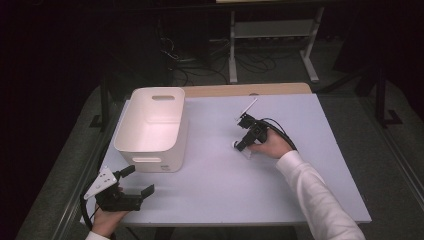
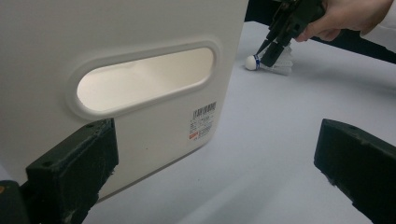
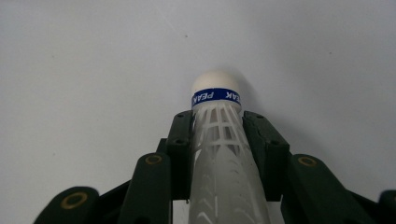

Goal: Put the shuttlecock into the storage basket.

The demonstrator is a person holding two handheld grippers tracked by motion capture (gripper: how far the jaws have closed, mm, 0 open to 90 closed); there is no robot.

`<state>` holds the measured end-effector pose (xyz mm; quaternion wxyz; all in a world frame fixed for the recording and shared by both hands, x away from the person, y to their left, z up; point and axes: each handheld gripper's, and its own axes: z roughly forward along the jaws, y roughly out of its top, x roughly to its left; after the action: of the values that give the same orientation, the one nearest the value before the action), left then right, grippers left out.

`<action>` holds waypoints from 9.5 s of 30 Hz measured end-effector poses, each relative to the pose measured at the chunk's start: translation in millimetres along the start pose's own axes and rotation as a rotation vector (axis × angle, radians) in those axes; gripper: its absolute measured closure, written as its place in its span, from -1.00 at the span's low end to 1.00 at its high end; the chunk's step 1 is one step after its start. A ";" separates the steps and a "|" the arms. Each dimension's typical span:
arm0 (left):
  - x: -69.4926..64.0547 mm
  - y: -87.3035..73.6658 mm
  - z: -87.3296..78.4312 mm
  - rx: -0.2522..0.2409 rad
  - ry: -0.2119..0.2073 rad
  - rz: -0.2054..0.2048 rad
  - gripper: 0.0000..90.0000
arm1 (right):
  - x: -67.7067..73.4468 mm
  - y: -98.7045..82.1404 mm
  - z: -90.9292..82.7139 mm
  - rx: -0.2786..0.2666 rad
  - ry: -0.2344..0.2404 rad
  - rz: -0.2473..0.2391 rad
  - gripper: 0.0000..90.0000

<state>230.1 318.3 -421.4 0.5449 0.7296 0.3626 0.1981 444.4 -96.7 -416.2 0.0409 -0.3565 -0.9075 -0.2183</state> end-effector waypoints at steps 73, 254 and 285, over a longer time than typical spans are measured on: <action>0.9 -0.3 0.2 0.002 -0.004 0.007 -1.00 | 35.3 32.7 -95.2 -0.171 0.041 -0.059 0.42; 0.3 -0.5 -1.3 -0.001 -0.032 0.001 -1.00 | 184.9 194.7 -22.2 -0.114 0.212 -0.326 0.41; -0.4 -0.4 -0.9 -0.004 -0.032 -0.006 -1.00 | 171.9 195.1 -25.7 -0.166 0.269 -0.282 -0.37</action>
<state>229.1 318.6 -421.4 0.5528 0.7305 0.3553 0.1855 444.5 127.5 -282.0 0.1013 -0.1957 -0.9137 -0.3415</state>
